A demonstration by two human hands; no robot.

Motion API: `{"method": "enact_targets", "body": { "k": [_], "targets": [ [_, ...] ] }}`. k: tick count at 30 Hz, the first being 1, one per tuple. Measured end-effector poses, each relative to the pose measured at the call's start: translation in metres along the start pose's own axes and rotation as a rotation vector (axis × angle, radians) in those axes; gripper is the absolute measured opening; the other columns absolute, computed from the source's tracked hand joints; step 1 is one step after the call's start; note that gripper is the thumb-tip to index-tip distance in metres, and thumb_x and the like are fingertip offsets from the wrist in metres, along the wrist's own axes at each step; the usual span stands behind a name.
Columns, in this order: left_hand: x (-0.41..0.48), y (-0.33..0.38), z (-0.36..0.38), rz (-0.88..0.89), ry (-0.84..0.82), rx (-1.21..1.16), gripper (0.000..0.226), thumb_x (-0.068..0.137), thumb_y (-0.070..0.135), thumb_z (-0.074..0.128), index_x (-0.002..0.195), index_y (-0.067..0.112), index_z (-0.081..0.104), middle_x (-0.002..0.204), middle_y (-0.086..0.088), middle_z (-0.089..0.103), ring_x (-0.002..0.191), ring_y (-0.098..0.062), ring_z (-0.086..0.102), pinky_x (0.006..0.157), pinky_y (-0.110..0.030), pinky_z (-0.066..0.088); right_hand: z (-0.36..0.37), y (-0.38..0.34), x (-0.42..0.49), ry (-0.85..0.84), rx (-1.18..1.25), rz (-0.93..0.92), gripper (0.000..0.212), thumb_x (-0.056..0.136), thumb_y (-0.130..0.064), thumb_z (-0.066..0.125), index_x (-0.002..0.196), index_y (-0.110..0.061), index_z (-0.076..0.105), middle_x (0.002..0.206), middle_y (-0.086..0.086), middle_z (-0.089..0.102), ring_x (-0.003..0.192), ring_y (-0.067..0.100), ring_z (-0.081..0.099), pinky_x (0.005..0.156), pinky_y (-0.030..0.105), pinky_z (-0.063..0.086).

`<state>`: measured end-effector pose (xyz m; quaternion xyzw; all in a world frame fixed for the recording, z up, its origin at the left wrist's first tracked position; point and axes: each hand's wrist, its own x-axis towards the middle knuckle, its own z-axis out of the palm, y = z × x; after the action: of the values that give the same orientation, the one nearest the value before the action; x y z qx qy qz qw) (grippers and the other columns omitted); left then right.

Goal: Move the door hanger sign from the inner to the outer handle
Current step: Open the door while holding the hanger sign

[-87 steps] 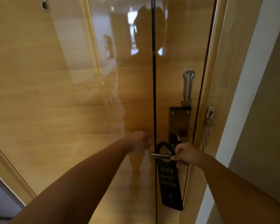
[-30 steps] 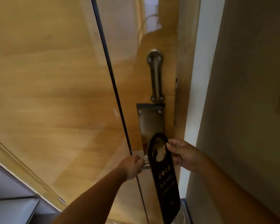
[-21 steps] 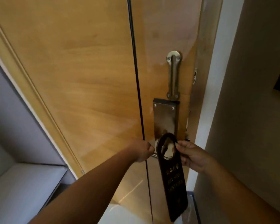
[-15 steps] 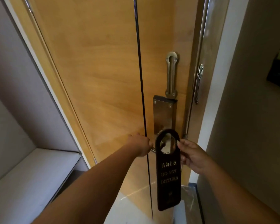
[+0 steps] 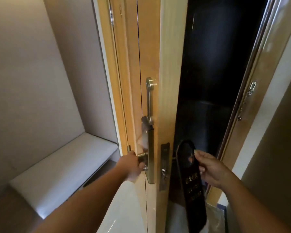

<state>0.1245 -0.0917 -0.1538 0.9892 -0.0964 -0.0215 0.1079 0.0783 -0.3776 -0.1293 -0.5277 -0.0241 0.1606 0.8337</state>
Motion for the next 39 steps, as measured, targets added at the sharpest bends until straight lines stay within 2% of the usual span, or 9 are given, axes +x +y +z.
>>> {"method": "enact_targets", "body": {
  "k": [4,7,14,17,21,24,27,31,39],
  "targets": [
    [-0.033,-0.055,-0.001,-0.070,0.111,-0.114,0.034,0.085,0.042,0.041,0.113,0.027,0.055,0.123,-0.002,0.051,0.111,-0.026,0.047,0.094,-0.044,0.043,0.023,0.026,0.031,-0.049,-0.064,0.047,0.020,0.077,-0.031,0.060,0.072,-0.012,0.063,0.037,-0.004,0.040,0.031,0.006,0.033,0.036,0.019,0.027],
    [-0.050,-0.088,-0.004,-0.196,0.146,-0.130,0.054,0.088,0.050,0.038,0.139,0.035,0.027,0.152,0.001,0.021,0.135,-0.032,0.025,0.106,-0.054,0.033,0.044,0.037,0.058,-0.102,-0.099,0.071,0.020,0.077,-0.033,0.062,0.073,-0.013,0.062,0.035,-0.004,0.036,0.031,0.008,0.033,0.037,0.021,0.028],
    [-0.094,-0.154,-0.029,-0.488,0.020,-0.073,0.060,0.090,0.029,0.043,0.145,0.019,0.023,0.159,-0.006,0.003,0.142,-0.032,-0.002,0.111,-0.061,0.013,0.114,0.048,0.100,-0.282,-0.295,0.139,0.020,0.072,-0.034,0.063,0.072,-0.014,0.059,0.048,-0.007,0.047,0.037,0.005,0.035,0.037,0.018,0.029],
    [-0.115,-0.173,-0.044,-0.626,-0.027,-0.013,0.055,0.086,0.009,0.042,0.140,0.011,0.034,0.154,-0.014,0.015,0.138,-0.037,0.013,0.110,-0.060,0.023,0.141,0.051,0.116,-0.298,-0.432,0.153,0.017,0.079,-0.030,0.063,0.071,-0.017,0.056,0.061,-0.004,0.043,0.041,0.005,0.033,0.038,0.017,0.028],
    [-0.137,-0.195,-0.074,-0.747,0.312,-0.395,0.020,0.088,0.005,0.045,0.100,0.007,0.060,0.111,-0.018,0.062,0.099,-0.030,0.059,0.089,-0.047,0.050,0.179,0.061,0.138,-0.322,-0.512,0.138,0.019,0.085,-0.028,0.062,0.069,-0.019,0.055,0.063,-0.003,0.041,0.046,0.009,0.033,0.042,0.020,0.028],
    [-0.150,-0.194,-0.108,-0.800,0.671,-0.820,0.018,0.094,0.010,0.045,0.095,0.014,0.062,0.097,-0.011,0.068,0.091,-0.028,0.066,0.080,-0.040,0.056,0.206,0.070,0.155,-0.368,-0.544,0.098,0.020,0.085,-0.029,0.062,0.073,-0.015,0.057,0.062,0.001,0.040,0.045,0.011,0.033,0.039,0.020,0.029],
    [-0.159,-0.191,-0.136,-0.727,0.932,-1.050,0.029,0.093,0.043,0.042,0.097,0.022,0.061,0.099,-0.008,0.068,0.093,-0.026,0.065,0.083,-0.044,0.054,0.228,0.088,0.165,-0.373,-0.548,0.094,0.021,0.086,-0.030,0.061,0.080,-0.010,0.060,0.057,0.001,0.038,0.043,0.011,0.032,0.037,0.020,0.029],
    [-0.155,-0.206,-0.158,-0.587,1.015,-1.043,0.056,0.085,0.065,0.038,0.117,0.021,0.052,0.119,-0.007,0.060,0.107,-0.021,0.057,0.090,-0.042,0.045,0.255,0.106,0.182,-0.365,-0.581,0.097,0.019,0.086,-0.031,0.060,0.084,-0.013,0.066,0.058,0.002,0.045,0.045,0.011,0.036,0.038,0.019,0.031],
    [-0.134,-0.297,-0.164,-0.569,1.045,-1.019,0.059,0.090,0.059,0.040,0.138,0.032,0.019,0.129,0.006,0.044,0.116,-0.016,0.046,0.096,-0.041,0.040,0.320,0.133,0.240,-0.407,-0.650,0.059,0.021,0.089,-0.031,0.055,0.079,-0.017,0.067,0.066,0.008,0.046,0.051,0.013,0.038,0.043,0.021,0.033]
  ]
}}
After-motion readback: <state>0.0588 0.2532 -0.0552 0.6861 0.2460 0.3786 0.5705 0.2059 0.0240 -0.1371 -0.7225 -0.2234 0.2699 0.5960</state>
